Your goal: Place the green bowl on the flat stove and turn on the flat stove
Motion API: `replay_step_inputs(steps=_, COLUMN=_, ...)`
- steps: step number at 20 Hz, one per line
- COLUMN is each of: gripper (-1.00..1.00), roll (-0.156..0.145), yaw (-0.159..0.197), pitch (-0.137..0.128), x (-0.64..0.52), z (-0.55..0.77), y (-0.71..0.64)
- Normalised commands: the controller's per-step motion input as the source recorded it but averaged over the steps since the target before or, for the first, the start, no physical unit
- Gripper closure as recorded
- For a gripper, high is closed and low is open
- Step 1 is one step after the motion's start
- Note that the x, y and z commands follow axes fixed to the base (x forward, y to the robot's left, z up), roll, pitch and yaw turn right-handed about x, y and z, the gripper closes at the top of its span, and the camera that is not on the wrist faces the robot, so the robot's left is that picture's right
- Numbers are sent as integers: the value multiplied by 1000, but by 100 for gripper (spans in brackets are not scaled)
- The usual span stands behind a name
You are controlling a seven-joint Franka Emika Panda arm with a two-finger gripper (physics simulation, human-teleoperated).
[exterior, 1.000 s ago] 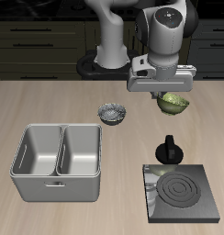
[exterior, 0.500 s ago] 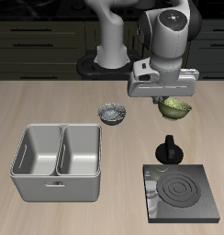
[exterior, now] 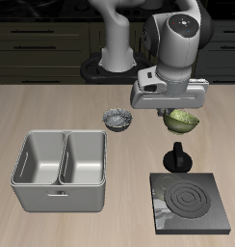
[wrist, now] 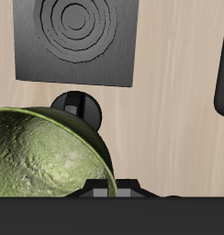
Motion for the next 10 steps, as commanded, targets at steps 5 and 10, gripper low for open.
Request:
replay_step_inputs(steps=5, gripper=100, roll=6, yaw=1, pitch=-15, x=292, z=111, y=45)
replay_step_inputs(steps=10, gripper=100, roll=33, yaw=-12, pitch=-32, x=228, z=96, y=54)
